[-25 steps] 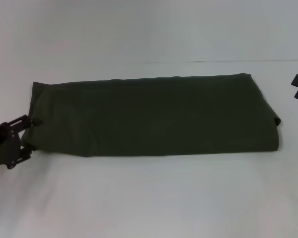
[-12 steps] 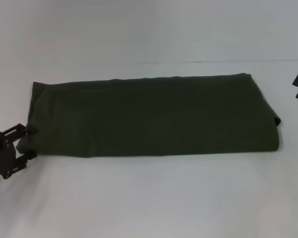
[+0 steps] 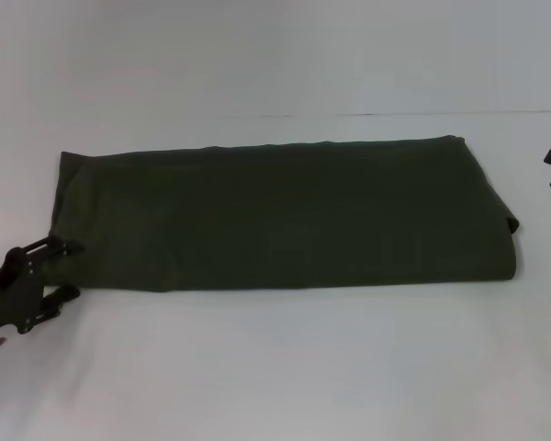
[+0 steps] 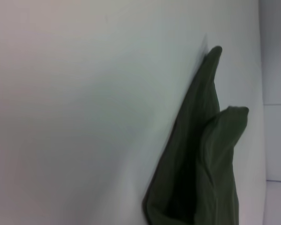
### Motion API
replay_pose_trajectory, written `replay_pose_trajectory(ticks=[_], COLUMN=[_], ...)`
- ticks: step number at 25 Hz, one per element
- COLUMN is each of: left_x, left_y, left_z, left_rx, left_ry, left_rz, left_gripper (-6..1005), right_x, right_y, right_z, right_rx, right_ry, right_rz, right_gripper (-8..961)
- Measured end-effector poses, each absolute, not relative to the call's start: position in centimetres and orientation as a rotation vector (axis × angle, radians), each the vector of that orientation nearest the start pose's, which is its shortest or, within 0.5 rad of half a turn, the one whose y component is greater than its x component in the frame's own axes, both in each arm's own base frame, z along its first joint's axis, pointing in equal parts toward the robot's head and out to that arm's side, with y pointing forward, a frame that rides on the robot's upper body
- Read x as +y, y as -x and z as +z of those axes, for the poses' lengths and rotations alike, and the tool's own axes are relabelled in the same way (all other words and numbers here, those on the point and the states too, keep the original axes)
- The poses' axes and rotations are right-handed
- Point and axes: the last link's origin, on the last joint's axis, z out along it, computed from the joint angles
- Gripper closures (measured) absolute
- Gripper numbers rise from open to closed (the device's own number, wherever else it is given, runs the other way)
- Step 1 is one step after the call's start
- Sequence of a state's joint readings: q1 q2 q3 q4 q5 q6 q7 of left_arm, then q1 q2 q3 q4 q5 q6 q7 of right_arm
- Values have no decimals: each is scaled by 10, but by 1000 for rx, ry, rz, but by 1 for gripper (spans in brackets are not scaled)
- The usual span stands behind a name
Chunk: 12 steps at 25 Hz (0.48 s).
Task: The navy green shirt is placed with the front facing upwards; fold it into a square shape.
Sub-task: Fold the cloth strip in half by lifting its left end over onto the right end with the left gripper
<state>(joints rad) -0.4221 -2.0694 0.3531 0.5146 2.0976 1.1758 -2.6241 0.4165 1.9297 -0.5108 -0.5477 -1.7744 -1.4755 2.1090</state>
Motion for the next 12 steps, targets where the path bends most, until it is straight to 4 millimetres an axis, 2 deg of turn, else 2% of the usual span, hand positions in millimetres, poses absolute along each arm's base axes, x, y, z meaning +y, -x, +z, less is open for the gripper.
replay_pose_trajectory(ticks=[12], left_x=[338], left_y=[365], left_z=[18], left_rx=[2882], left_ry=[-1555], left_rz=[1299], left_gripper=[333], right_x=[327], right_y=[-333], right_z=[89], right_rx=[1664], right_ry=[1923], right_rz=[1156], right_gripper=[190])
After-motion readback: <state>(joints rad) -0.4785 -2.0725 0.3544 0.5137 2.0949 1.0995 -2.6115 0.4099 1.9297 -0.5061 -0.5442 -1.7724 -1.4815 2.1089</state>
